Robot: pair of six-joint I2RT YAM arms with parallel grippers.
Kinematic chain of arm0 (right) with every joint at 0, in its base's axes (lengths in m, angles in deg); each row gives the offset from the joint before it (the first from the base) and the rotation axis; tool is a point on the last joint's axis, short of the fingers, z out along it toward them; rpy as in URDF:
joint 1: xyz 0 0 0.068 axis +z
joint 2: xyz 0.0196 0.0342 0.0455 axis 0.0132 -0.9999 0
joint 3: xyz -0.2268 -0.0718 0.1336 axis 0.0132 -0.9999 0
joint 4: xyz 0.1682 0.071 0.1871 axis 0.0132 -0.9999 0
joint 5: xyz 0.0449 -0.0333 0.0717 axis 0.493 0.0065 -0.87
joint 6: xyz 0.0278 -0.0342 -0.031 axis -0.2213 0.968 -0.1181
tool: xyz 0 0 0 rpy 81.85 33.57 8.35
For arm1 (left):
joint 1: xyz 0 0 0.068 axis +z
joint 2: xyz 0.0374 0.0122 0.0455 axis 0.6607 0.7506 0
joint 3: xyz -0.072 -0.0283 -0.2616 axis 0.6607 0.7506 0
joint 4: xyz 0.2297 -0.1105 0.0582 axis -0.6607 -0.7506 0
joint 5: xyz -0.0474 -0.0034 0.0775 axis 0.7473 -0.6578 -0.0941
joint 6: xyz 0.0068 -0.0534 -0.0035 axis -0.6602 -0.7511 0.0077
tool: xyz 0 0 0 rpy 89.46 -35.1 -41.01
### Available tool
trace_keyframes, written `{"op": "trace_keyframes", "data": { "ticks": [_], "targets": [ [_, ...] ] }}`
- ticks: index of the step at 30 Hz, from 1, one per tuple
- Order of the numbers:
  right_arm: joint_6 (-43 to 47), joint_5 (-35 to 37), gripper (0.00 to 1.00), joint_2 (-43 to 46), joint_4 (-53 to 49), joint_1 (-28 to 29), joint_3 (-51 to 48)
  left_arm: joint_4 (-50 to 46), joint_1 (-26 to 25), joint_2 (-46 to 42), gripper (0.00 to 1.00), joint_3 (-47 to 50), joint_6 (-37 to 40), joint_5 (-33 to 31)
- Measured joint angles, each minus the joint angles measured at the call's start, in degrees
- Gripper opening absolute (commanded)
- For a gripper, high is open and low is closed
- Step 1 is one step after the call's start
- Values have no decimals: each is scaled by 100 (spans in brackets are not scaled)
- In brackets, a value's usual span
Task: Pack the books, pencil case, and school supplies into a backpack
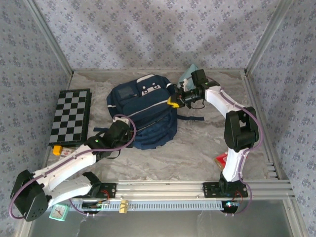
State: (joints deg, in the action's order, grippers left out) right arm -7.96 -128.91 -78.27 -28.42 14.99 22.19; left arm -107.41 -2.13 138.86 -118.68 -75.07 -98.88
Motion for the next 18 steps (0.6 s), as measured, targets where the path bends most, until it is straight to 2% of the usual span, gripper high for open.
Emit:
{"op": "trace_keyframes", "data": {
  "ticks": [3, 5, 12, 18],
  "targets": [
    [-129, 94, 53, 55, 192, 52, -127, 107, -11, 2, 0, 2, 33, 116],
    [-295, 223, 59, 238, 476, 114, -376, 149, -13, 28, 0, 2, 48, 129],
    [-1246, 876, 69, 1200, 1456, 782, -1427, 197, -50, 409, 0, -33, 157, 205],
    [-2092, 1652, 68, 1550, 2227, 1414, -1958, 195, -50, 476, 0, -162, 238, 203]
  ]
}}
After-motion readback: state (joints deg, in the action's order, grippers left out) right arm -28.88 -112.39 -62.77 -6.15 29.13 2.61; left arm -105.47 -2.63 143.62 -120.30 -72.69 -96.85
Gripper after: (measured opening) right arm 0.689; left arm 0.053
